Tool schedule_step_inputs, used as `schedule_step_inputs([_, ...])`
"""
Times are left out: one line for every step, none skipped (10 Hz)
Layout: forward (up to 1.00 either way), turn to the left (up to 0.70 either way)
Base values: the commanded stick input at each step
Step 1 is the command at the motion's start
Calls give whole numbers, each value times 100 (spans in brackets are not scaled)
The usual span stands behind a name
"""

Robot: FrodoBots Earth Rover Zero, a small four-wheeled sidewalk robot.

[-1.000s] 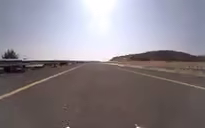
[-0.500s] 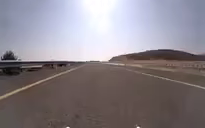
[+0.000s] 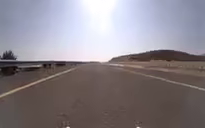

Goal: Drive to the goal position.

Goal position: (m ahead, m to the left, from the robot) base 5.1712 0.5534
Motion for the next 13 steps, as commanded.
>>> schedule_step_inputs([70, 0])
schedule_step_inputs([70, 0])
schedule_step_inputs([70, 0])
schedule_step_inputs([70, 0])
schedule_step_inputs([70, 0])
schedule_step_inputs([70, 0])
schedule_step_inputs([70, 0])
schedule_step_inputs([70, 0])
schedule_step_inputs([70, 0])
schedule_step_inputs([70, 0])
schedule_step_inputs([70, 0])
schedule_step_inputs([70, 0])
schedule_step_inputs([70, 0])
